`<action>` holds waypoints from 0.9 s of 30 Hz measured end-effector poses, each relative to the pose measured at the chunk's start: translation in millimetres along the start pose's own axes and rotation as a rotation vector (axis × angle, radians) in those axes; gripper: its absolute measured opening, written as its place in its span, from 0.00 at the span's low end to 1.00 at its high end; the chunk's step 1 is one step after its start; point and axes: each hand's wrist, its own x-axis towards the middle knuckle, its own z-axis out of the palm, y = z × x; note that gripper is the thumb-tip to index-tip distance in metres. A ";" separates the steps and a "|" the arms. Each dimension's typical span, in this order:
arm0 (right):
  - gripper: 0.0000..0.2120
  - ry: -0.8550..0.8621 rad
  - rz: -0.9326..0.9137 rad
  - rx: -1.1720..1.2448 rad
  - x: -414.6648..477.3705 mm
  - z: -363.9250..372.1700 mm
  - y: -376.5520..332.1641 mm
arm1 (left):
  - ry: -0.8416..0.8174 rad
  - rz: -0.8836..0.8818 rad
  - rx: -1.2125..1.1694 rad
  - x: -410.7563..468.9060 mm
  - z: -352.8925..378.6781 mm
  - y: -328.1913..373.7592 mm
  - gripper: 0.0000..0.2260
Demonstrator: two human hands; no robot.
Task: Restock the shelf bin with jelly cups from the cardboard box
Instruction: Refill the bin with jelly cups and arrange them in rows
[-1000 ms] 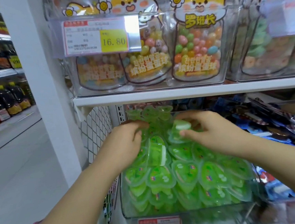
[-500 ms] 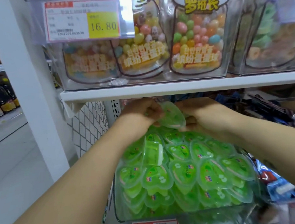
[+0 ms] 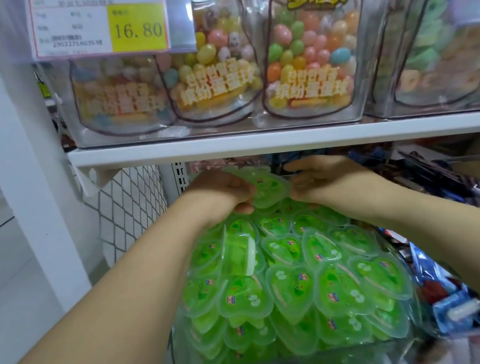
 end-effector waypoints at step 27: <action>0.16 0.223 -0.046 -0.077 38.3 8.0 14.7 | -0.071 0.208 0.134 15.2 1.5 -6.3 0.09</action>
